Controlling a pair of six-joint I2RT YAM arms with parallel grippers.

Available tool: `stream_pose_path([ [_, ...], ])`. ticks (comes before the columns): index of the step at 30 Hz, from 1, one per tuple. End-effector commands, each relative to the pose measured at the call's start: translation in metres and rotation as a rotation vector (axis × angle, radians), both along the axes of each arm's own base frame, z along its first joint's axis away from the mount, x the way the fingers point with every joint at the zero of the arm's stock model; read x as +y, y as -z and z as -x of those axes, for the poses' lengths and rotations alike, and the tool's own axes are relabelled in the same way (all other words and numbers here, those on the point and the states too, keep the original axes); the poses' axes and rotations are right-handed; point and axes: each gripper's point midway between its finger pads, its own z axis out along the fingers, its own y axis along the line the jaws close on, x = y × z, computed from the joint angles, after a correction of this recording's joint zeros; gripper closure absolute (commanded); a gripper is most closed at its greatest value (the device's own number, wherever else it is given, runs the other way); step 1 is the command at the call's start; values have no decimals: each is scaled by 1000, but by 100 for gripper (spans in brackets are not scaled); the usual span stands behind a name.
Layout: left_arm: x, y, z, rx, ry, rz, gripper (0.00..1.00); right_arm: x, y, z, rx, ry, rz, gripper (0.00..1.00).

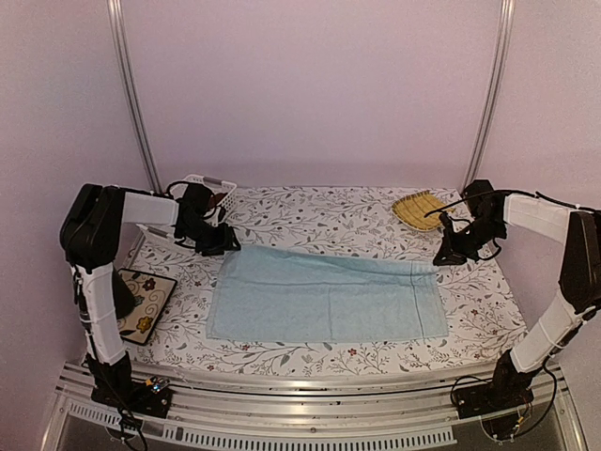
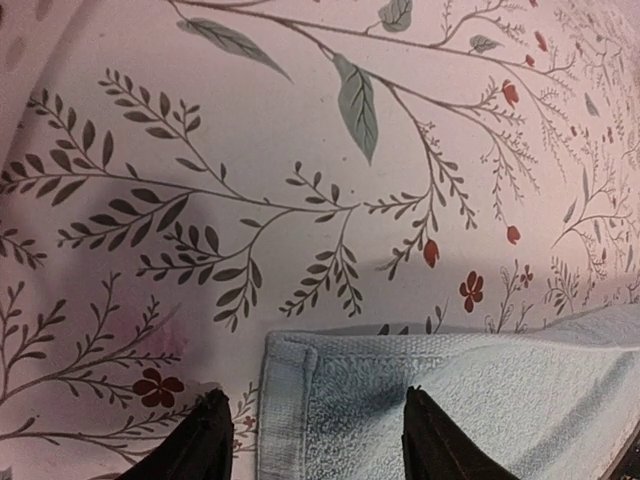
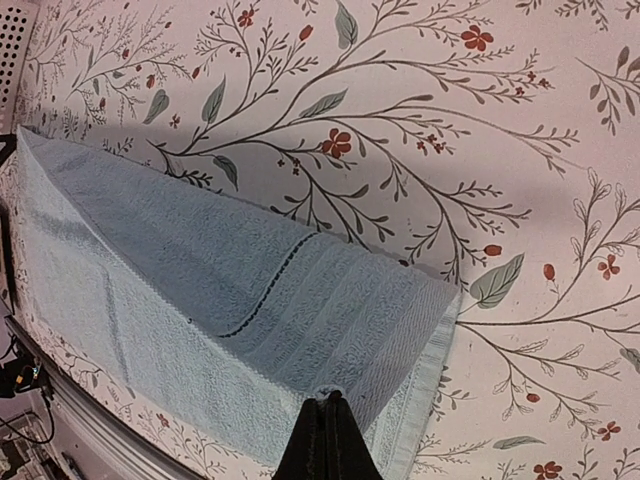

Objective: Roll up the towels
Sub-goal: Pick up the towel from the center of the board.

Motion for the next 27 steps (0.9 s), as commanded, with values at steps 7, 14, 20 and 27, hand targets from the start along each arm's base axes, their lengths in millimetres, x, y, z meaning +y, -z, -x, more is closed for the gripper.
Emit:
stream_pose_path([
  [7, -8, 23, 1, 27, 10, 30, 47, -1, -5, -2, -24, -10, 18, 98],
  [14, -3, 34, 8, 44, -6, 10, 70, -2, -5, -3, -25, -9, 18, 98],
  [20, 1, 40, 12, 51, -11, 6, 86, -1, -4, -3, -24, -12, 16, 98],
  [27, 0, 30, 11, 25, -12, 19, 100, 1, -6, -3, -26, -17, 10, 98],
])
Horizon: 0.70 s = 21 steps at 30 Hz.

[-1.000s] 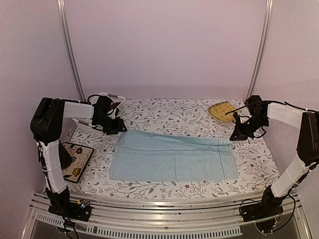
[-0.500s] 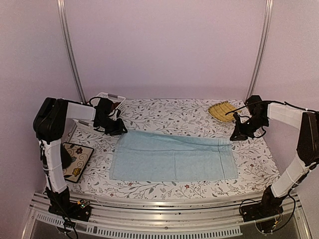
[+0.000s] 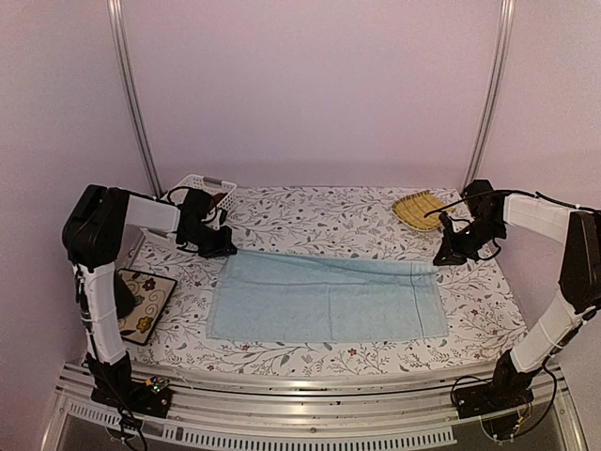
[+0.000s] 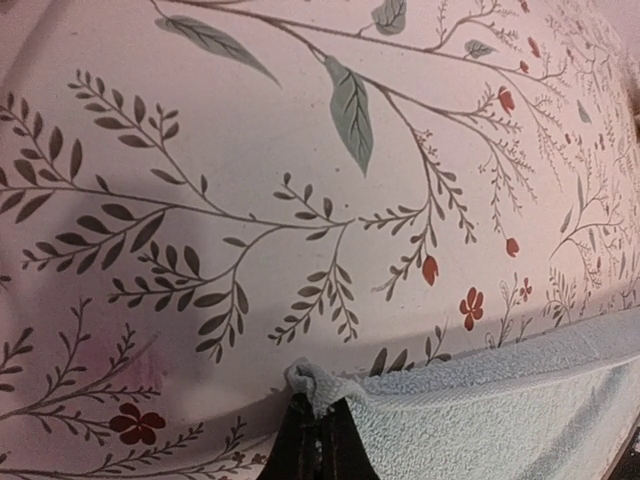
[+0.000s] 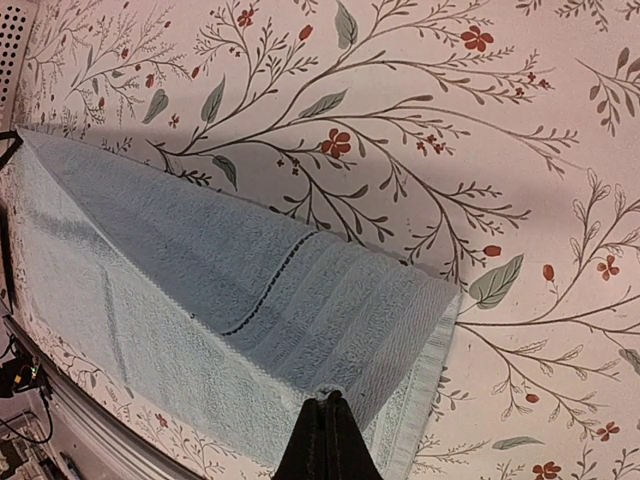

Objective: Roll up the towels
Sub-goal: Pick up the towel from the center of the board.

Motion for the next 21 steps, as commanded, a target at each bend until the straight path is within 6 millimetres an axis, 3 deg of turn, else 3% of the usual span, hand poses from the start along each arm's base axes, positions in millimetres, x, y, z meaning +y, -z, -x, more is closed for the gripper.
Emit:
stream_pose_path([
  [1, 5, 8, 13, 31, -5, -20, 100, 2, -8, -3, -27, -18, 1, 98],
  [4, 5, -19, 10, -36, -2, -9, 100, 4, -12, 1, -32, -25, -13, 98],
  [5, 5, -42, 8, -87, -3, 5, 100, 5, -14, 2, -35, -26, -21, 98],
  [6, 4, -51, 9, -109, 0, 11, 100, 6, -16, 5, -36, -25, -30, 98],
  [11, 0, -82, 27, -182, 35, 29, 100, 14, -23, 19, -30, -23, -77, 98],
  [17, -13, -82, 67, -197, 113, 16, 100, 17, -16, 38, 23, -22, -82, 98],
  [21, -14, -85, 91, -223, 143, 13, 100, 13, -24, 45, 23, -12, -61, 98],
])
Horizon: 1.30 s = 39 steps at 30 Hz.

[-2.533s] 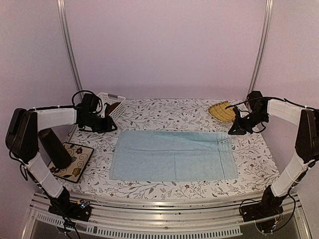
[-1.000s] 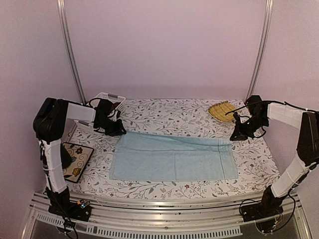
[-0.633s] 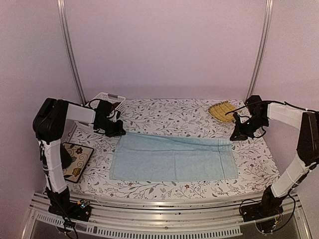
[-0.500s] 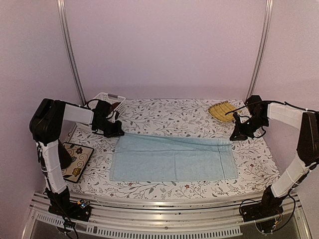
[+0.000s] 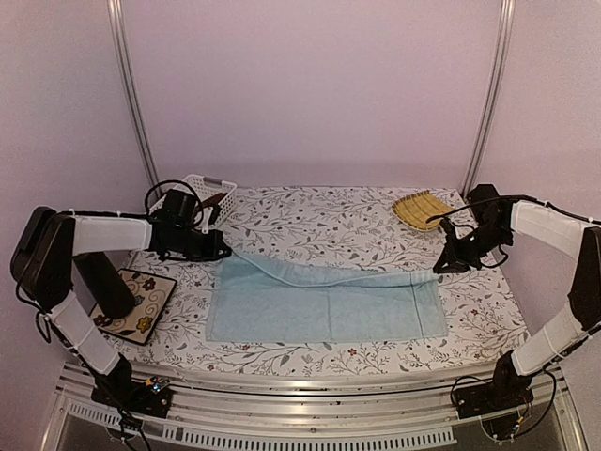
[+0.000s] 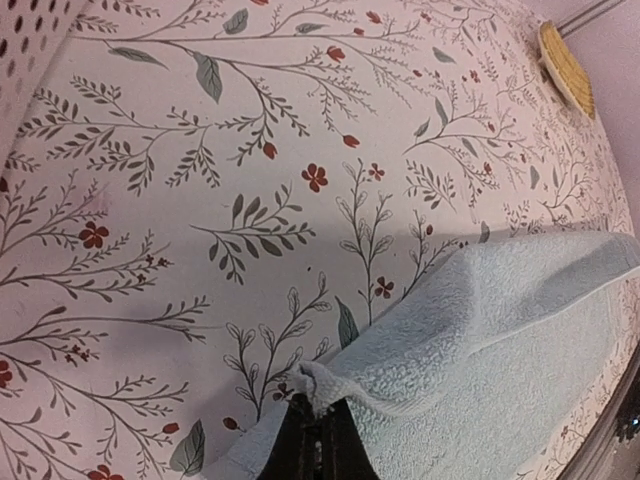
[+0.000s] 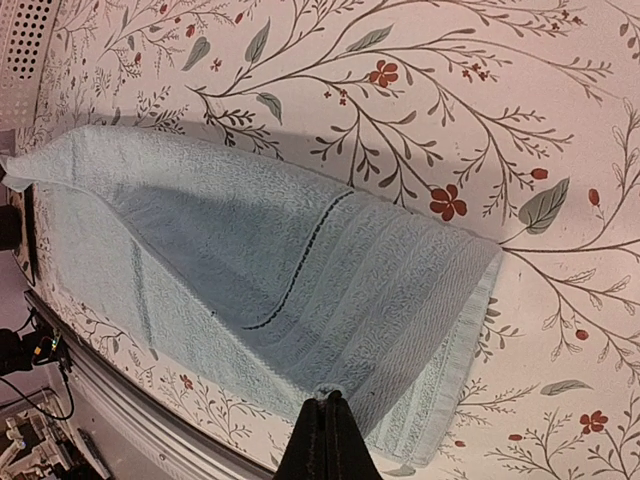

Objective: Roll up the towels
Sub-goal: Pick up the towel from the center of the board, then fold the towel at the center of the board.

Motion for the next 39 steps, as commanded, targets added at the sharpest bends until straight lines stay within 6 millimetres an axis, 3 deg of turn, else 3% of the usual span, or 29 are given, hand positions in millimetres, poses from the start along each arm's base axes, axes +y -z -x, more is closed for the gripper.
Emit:
stream_pose_path([
  [1, -2, -7, 23, -56, 46, -10, 100, -3, -15, 14, 2, 10, 11, 98],
  [8, 11, -26, 46, -124, 62, -46, 100, -7, -17, 27, 26, 21, 29, 98],
  [12, 22, -16, 67, -66, 60, -88, 100, -10, -11, 36, 54, 41, 39, 98],
  [20, 25, 0, 109, 23, 58, -78, 100, -11, 8, 63, 155, 130, 17, 98],
  [28, 16, 3, 127, 78, 41, -74, 100, -18, 25, 91, 217, 191, 37, 98],
  [35, 25, 26, 146, 202, -88, -58, 100, -23, 32, 96, 244, 216, 66, 98],
  [39, 27, 25, 151, 192, -102, -86, 100, -26, 36, 99, 256, 225, 86, 98],
])
